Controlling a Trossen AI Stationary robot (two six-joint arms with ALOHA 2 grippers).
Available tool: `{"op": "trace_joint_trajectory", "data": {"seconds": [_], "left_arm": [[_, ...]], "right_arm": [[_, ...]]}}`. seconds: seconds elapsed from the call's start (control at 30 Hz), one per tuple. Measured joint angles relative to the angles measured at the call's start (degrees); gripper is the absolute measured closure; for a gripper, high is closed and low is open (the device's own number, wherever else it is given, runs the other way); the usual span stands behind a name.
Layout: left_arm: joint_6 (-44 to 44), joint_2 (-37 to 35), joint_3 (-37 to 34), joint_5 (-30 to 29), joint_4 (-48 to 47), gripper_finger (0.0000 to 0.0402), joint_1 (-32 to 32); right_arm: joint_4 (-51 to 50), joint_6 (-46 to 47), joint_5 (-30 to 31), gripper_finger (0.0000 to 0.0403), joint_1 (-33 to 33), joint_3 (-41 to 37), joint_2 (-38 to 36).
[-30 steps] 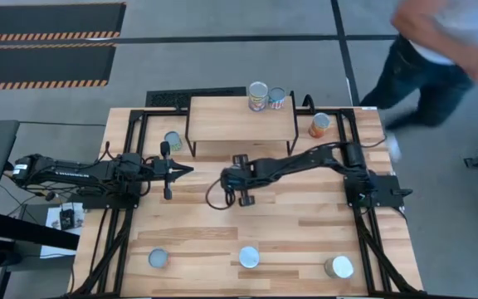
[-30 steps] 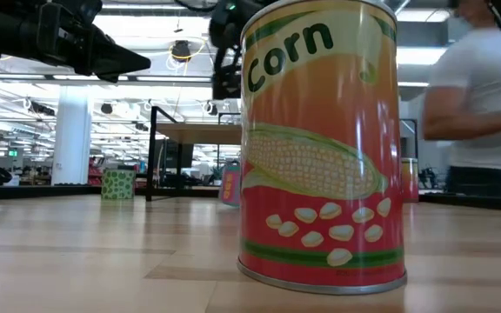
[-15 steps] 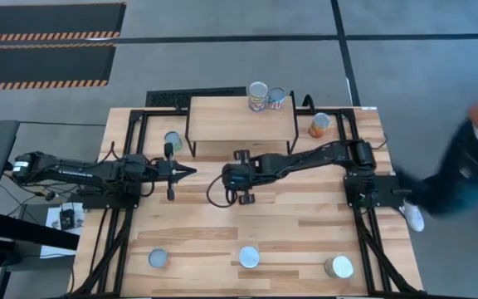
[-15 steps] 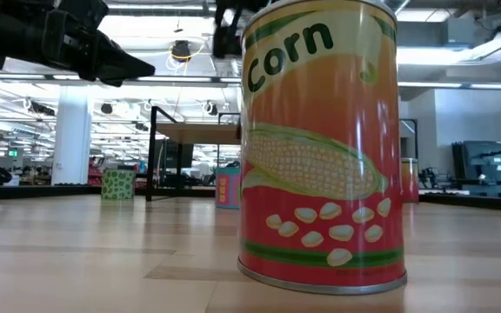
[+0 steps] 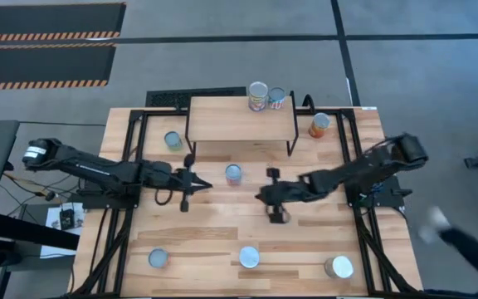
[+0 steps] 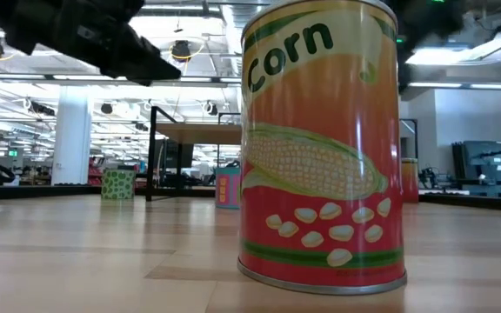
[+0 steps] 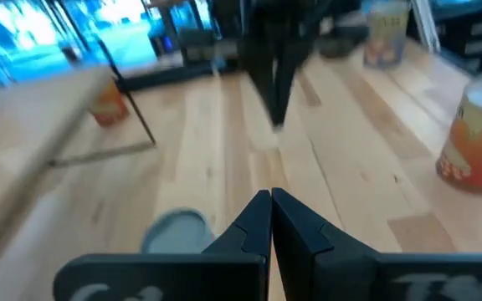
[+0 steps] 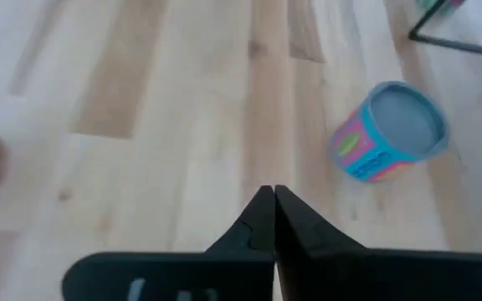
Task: Pick and place cans onto a shelf
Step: Put the small canned corn on the shelf
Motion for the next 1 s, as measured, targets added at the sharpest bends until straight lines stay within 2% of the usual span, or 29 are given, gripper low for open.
{"op": "trace_joint_trajectory", "data": {"seconds": [0.2,0.33,0.47,0.63,0.83,1.0], "left_arm": [[-1.14,10.48,8.13,-3.62,-6.24,0.0399,-0.07],[-1.05,16.73,15.11,-5.02,-11.96,0.0388,-0.05],[0.39,23.12,22.07,-5.46,-18.68,0.0357,-0.05],[2.02,30.17,27.43,-6.87,-23.32,0.0307,1.07],[6.17,35.07,28.24,-8.44,-22.22,0.0267,3.14],[9.74,37.41,28.21,-9.12,-22.47,0.0269,4.08]], "right_arm": [[25.38,1.45,2.03,0.0391,3.6,-17.72,-7.91],[32.38,2.61,6.79,0.0396,5.94,-23.46,-11.22],[37.38,2.67,8.48,0.0398,7.76,-25.74,-11.96],[38.31,2.69,9.23,0.0392,8.9,-25.79,-10.37],[38.86,2.91,11.18,0.0396,8.96,-25.81,-8.24],[40.28,2.53,11.17,0.0393,8.21,-25.81,-7.34]]}}
